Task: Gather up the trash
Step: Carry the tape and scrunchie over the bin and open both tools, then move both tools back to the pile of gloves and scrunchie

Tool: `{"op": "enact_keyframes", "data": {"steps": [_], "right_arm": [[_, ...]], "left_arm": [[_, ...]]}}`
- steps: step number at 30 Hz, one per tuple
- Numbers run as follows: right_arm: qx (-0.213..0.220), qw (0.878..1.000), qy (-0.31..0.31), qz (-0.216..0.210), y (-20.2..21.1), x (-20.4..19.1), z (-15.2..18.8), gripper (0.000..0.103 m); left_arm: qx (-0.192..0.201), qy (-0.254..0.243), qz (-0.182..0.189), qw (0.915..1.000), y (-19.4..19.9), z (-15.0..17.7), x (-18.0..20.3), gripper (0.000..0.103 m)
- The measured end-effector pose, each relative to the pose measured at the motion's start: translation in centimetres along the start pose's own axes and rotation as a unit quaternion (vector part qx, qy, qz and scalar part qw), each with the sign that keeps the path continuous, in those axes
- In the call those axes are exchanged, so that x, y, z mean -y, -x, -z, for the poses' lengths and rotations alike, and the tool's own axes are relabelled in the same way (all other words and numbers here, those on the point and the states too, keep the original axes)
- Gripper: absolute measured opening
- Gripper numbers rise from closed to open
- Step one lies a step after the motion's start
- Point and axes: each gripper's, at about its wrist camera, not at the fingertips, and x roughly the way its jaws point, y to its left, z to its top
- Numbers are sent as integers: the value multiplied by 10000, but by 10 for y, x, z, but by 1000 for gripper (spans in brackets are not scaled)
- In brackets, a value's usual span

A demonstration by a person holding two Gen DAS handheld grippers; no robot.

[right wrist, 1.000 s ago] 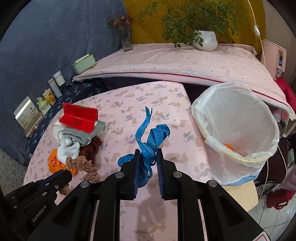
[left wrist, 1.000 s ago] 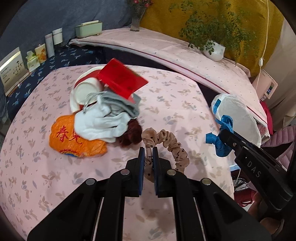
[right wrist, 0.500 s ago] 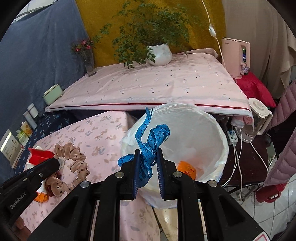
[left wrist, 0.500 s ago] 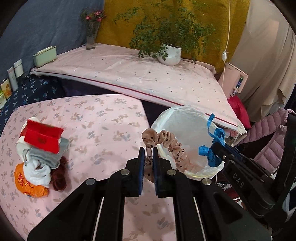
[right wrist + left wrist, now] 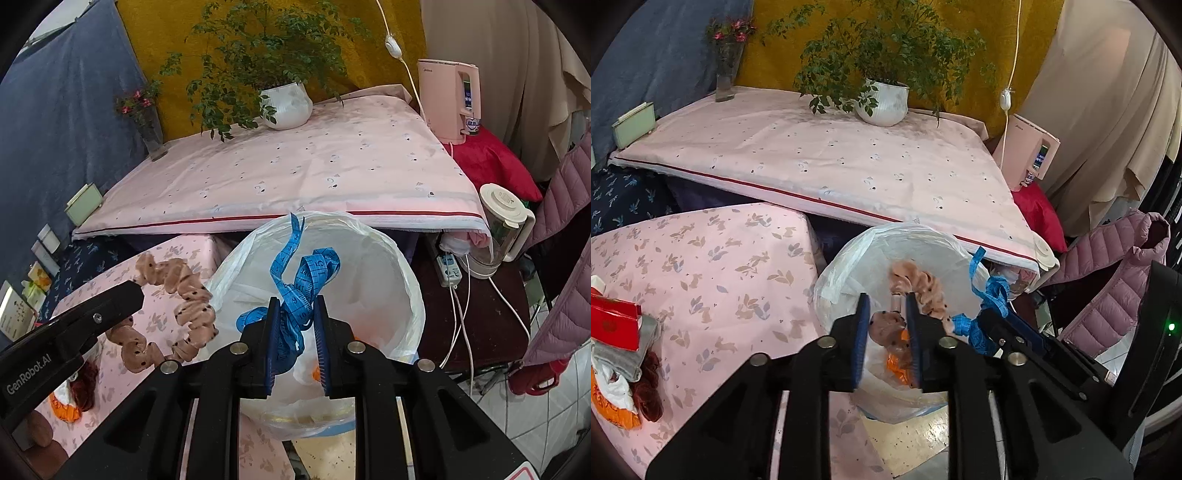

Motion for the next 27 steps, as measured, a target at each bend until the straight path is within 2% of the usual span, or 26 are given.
{"op": "enact_keyframes", "data": {"steps": [2, 5, 14, 25, 27], "right_arm": [[55, 10000, -37, 40, 0, 2, -1, 22], [95, 9999, -49, 70, 0, 3, -3, 30], [153, 9999, -15, -14, 10, -4, -3, 36], [284, 9991, 247, -171, 33, -35, 2, 39], [297, 9989, 291, -223, 37, -43, 5, 41]], "left_arm": [[46, -7, -58, 10000, -1, -1, 1, 44], [75, -9, -136, 9999, -2, -1, 1, 48], [148, 140, -392, 9990, 6, 2, -16, 49], [387, 407, -694, 9960, 43, 13, -46, 49], [418, 490, -759, 9950, 51, 17, -54, 52]]}}
